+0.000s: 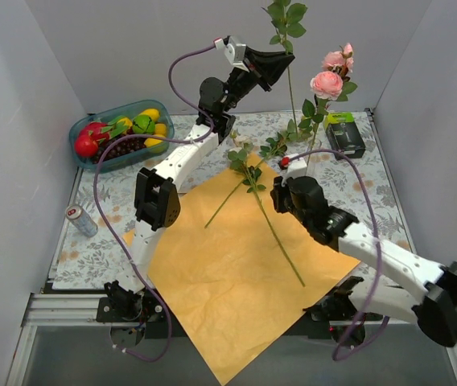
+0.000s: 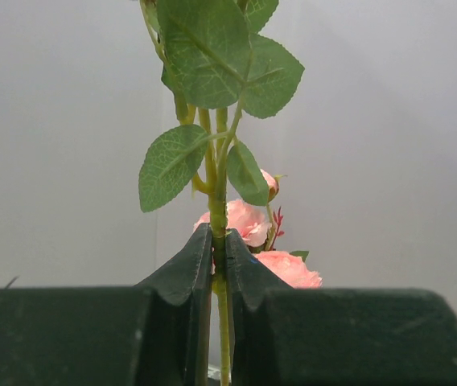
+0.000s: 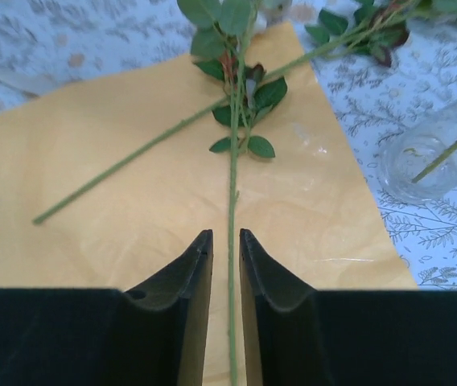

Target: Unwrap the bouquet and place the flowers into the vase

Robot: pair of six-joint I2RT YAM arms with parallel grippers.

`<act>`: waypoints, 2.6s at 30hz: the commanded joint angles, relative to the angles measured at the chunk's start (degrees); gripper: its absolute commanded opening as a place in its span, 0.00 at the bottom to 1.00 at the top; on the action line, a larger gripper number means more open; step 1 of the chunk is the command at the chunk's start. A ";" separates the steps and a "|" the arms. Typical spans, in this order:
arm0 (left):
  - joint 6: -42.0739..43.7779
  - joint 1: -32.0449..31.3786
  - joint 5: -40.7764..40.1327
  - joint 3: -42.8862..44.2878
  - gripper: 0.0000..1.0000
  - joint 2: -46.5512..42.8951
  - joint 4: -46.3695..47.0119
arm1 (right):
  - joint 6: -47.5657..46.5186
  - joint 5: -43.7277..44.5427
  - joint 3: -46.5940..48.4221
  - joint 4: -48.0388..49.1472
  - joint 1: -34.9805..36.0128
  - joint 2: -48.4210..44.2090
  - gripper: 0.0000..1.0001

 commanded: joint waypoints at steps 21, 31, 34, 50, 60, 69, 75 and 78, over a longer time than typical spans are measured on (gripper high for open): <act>-2.06 1.63 0.50 -3.29 0.00 -7.93 -0.03 | -1.48 -23.95 11.02 13.85 -9.97 41.35 0.46; -1.89 1.72 0.77 -3.47 0.00 -8.54 -0.29 | -5.69 -19.38 12.61 10.86 -9.70 35.47 0.44; -1.89 1.72 0.77 -3.47 0.00 -8.54 -0.38 | -6.05 -17.98 12.61 11.04 -9.79 34.32 0.44; -2.33 1.81 0.77 -3.73 0.00 -8.98 -0.29 | -5.70 -17.62 11.56 11.91 -10.41 43.81 0.45; -2.15 2.07 1.29 -3.47 0.00 -9.51 -0.38 | -5.52 -16.91 11.12 9.54 -10.41 45.22 0.42; -2.24 2.34 1.38 -4.08 0.00 -9.86 -0.20 | -4.38 -13.14 8.57 5.41 -10.05 37.13 0.41; -2.07 2.25 1.47 -4.35 0.00 -10.21 -0.38 | -4.12 -15.59 9.45 6.73 -10.14 39.94 0.40; -1.98 2.34 1.56 -4.43 0.00 -10.30 -0.29 | -4.55 -16.30 10.06 7.69 -10.14 41.52 0.39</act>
